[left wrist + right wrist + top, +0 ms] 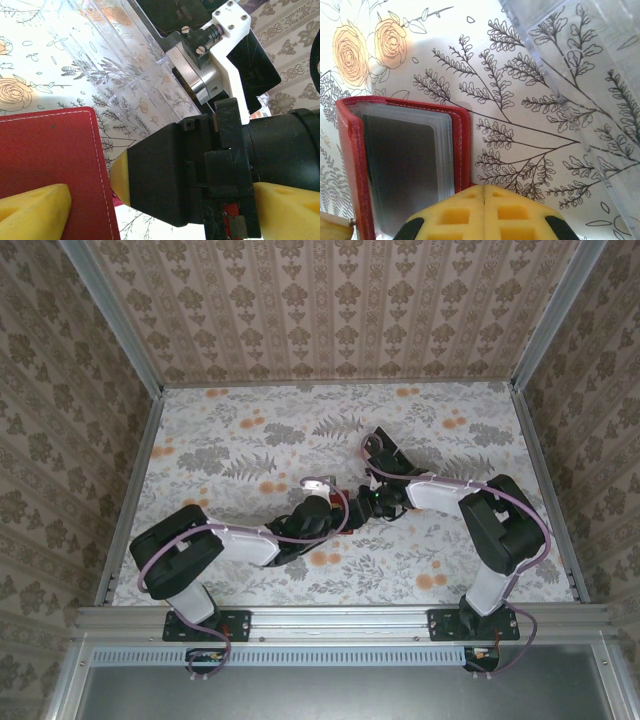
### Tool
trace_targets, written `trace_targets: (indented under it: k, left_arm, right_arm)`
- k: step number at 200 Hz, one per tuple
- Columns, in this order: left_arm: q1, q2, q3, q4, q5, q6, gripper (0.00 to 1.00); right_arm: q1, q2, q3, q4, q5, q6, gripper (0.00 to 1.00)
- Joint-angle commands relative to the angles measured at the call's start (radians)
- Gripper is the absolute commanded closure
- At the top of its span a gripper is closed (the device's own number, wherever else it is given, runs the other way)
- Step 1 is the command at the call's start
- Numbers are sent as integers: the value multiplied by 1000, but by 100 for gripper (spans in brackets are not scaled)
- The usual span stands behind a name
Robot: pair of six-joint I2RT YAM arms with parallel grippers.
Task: Put the credit cards into the card holder
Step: Close the card holder at the center of the table.
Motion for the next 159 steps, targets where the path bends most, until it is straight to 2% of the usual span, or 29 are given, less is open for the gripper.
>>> trace_targets:
  k: [1,18,39,56,67,85,119,159]
  left_arm:
    - [19,-57,-23,-91,-21,37,1]
    - [40,-142,-15,-162,-21,85,0]
    - [68,-259,23,-357,-40,151,0]
    - [87,-353,41,-525,-90,195,0]
    - [104,-396,55,-680,-150,188,0]
    - [142,-445,52,-841,-197,171,0]
    - [210,-455,-11,-825,-80,190,0]
    - [212,-351,-9,-739,34,215,0]
  right_arm:
    - [-16,-27,-8,11,-14,21,100]
    - [-16,-26,-9,8,-13,15,100]
    - [-18,-26,-10,0,-14,6,100]
    - [-19,-26,-8,-4,-17,1,100]
    - [-21,-25,-8,-8,-17,-4,100]
    - [-21,-26,-6,-11,-18,-10,100]
    - [-22,-22,3,-18,-34,-23,100]
    - [-23,-25,10,-29,-37,-31,100]
